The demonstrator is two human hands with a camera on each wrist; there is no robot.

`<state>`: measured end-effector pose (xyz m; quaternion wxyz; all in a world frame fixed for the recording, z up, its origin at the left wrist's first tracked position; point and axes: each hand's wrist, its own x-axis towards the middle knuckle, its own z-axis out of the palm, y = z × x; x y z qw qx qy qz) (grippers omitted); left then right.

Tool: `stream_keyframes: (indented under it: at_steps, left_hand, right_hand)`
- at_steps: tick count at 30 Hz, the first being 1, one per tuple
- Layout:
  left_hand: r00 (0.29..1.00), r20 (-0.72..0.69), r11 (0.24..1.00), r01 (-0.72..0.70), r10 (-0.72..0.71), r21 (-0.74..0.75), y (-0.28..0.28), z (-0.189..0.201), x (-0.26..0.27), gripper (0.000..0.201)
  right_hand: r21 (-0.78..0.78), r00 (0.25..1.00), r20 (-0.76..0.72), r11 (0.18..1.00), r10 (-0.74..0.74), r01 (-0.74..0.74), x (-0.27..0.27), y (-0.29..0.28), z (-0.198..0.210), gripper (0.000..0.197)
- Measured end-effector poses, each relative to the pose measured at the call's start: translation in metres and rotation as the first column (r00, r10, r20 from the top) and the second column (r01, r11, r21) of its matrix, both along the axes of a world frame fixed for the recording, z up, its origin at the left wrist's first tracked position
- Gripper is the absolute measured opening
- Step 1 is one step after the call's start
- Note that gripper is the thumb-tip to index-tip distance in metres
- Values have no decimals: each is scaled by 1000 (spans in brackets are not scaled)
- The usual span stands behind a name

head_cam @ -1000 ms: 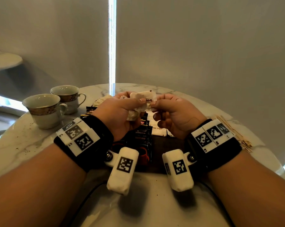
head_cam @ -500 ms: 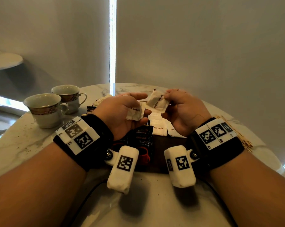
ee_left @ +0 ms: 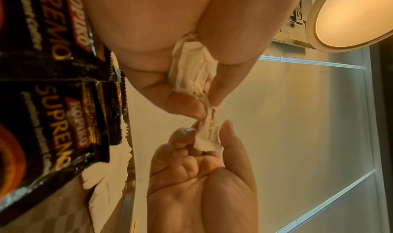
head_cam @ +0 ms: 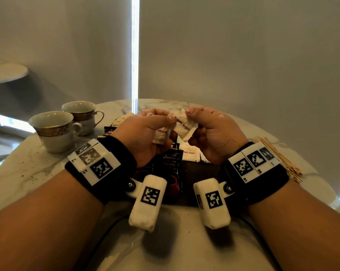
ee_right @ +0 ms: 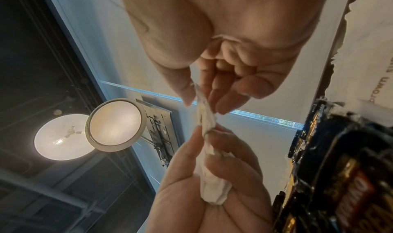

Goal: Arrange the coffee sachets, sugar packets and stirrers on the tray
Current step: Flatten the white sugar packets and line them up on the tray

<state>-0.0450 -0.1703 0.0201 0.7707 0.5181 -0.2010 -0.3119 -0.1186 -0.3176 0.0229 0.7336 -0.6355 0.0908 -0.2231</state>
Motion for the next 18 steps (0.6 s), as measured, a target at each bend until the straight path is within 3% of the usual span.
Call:
stream_keyframes:
  at_steps: [6, 8, 18]
  left_hand:
    - [999, 20, 999, -40, 40, -13, 0, -2, 2, 10]
    - [998, 36, 999, -45, 45, 3, -1, -3, 4, 18]
    - [995, -3, 995, -95, 95, -13, -2, -4, 7, 12]
  right_hand:
    - [-39, 1000, -19, 999, -2, 1, -1, -4, 0, 4]
    - [-46, 1000, -26, 999, -8, 7, 0, -4, 0, 5]
    - [-95, 999, -50, 995, 0, -5, 2, -10, -3, 7]
